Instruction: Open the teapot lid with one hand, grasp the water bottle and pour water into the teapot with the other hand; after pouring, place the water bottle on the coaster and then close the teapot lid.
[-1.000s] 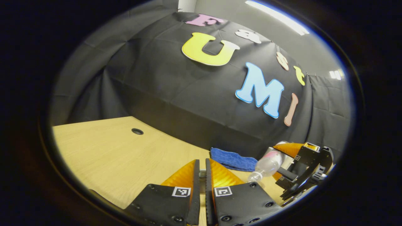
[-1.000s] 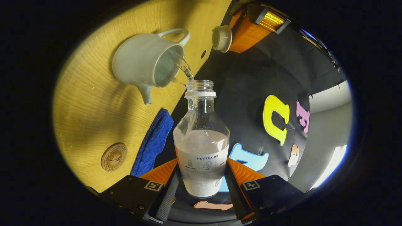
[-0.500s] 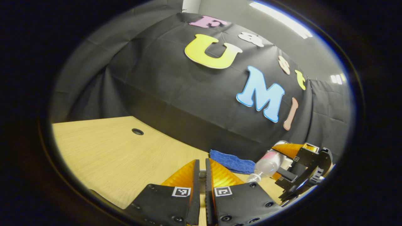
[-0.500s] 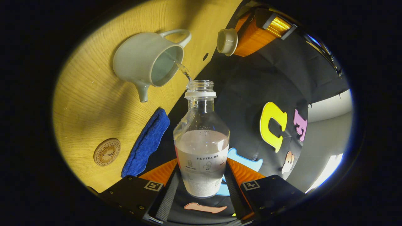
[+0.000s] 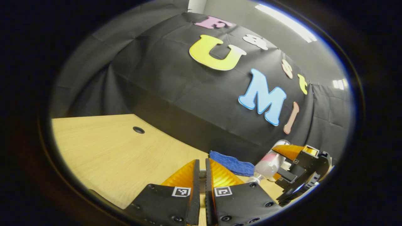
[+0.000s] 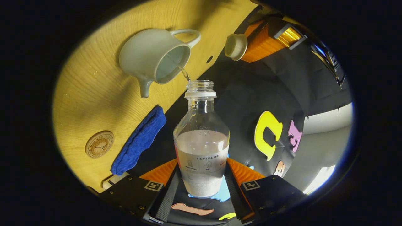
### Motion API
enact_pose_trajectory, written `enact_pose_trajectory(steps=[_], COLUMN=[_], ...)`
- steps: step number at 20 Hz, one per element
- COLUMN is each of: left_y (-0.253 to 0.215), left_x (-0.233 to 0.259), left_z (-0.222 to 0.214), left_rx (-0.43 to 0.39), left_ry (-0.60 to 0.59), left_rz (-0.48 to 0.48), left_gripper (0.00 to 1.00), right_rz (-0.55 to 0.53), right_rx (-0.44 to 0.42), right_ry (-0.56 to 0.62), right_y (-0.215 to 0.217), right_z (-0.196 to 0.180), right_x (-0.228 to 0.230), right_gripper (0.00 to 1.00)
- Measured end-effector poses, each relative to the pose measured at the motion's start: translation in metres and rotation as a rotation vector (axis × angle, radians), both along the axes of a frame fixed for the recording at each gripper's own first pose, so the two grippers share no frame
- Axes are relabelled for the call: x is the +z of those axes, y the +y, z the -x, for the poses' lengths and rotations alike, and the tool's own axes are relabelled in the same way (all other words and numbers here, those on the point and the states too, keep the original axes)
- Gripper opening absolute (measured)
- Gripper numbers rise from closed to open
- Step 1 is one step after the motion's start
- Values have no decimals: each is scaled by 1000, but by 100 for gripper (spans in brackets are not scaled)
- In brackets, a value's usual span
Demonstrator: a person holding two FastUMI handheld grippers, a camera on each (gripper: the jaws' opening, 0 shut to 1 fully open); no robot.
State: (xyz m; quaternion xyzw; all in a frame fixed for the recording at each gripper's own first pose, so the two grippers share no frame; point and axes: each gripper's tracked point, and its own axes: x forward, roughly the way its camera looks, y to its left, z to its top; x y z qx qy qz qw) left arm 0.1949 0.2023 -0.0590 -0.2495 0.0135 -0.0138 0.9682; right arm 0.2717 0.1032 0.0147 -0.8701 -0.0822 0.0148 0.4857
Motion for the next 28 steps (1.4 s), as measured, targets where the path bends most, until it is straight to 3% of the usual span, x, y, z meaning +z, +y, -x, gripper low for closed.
enact_pose_trajectory(steps=[21, 24, 28], left_y=[-2, -1, -2], left_x=[-6, -5, -6], left_z=[-4, -4, -4], left_rx=[-6, -8, -9], left_ry=[23, 21, 21], left_rz=[-4, -1, 1], left_gripper=[16, 13, 16], right_rz=[77, -14, -216], right_rx=[60, 40, -19], right_ry=[-28, 23, 107], right_y=[7, -2, -22], right_z=[1, -1, -4], right_x=[-2, -14, -28], right_gripper=[77, 77, 77])
